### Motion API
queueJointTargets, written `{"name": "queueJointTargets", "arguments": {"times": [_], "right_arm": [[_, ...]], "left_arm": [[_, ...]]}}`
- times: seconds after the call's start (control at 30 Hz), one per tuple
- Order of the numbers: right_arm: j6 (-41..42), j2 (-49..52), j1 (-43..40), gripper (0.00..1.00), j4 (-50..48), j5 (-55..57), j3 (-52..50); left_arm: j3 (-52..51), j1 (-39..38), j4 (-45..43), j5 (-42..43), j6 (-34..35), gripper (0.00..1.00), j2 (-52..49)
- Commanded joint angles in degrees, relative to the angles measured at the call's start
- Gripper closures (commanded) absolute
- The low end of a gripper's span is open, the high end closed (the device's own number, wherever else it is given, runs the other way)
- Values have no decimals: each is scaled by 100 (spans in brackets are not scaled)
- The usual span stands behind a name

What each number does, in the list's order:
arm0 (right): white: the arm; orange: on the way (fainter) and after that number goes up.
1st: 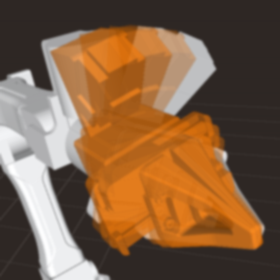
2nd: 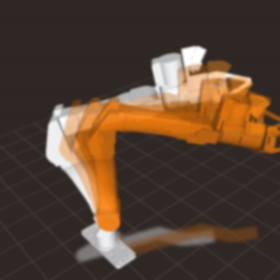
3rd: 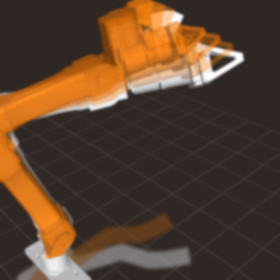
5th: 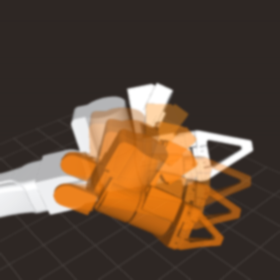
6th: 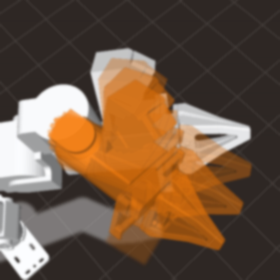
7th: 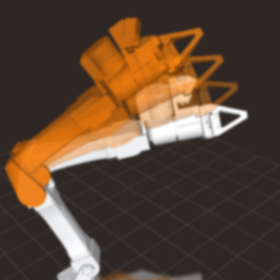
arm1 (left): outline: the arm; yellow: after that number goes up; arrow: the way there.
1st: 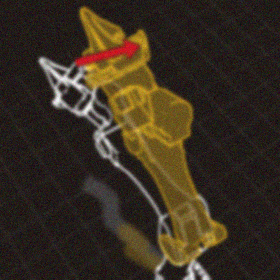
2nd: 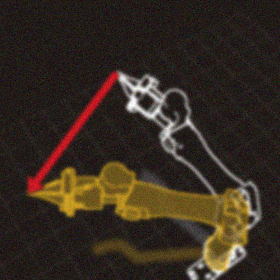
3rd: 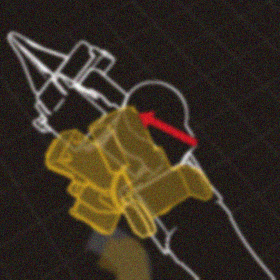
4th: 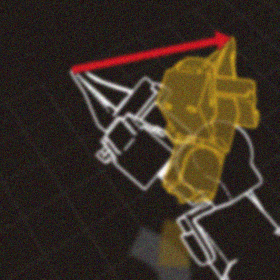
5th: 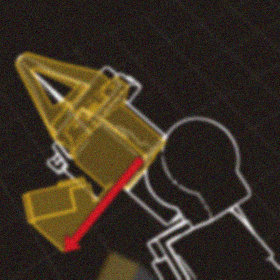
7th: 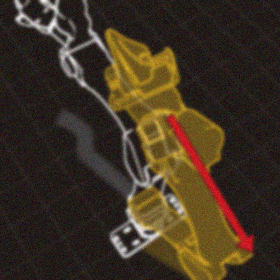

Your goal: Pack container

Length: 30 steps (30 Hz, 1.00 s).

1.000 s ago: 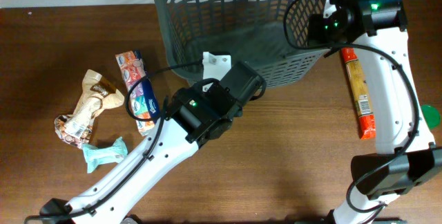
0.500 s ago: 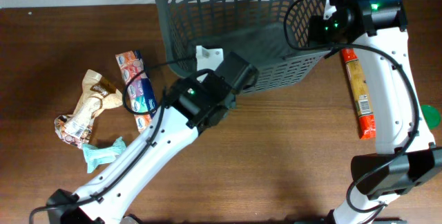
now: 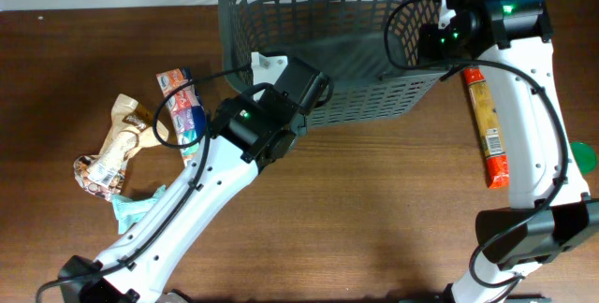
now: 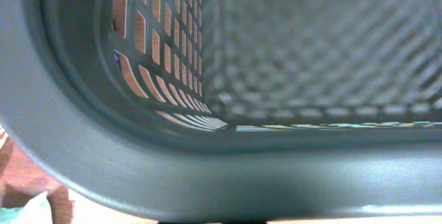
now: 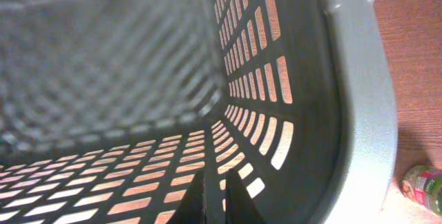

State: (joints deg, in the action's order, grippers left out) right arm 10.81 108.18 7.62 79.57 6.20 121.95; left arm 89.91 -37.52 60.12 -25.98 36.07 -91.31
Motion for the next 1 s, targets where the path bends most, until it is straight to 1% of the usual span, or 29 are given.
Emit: {"name": "queueJointTargets", "arguments": {"times": [0.0, 0.1, 0.17, 0.7, 0.77, 0.97], "right_arm": [[-33, -39, 26, 96, 61, 37, 81], [-111, -39, 26, 96, 42, -107, 81], [-111, -39, 26, 96, 39, -107, 83], [-107, -42, 26, 96, 240, -107, 81], [-109, -42, 26, 96, 258, -109, 81], [-109, -44, 28, 96, 273, -146, 83]], "left_arm": [[133, 46, -48, -98, -149, 96, 2], [133, 46, -50, -103, -149, 95, 2], [133, 48, -52, -111, -168, 98, 2], [133, 59, -81, -404, -245, 98, 2], [133, 87, -122, -407, -365, 98, 2], [133, 133, -129, -407, -365, 98, 2]]}}
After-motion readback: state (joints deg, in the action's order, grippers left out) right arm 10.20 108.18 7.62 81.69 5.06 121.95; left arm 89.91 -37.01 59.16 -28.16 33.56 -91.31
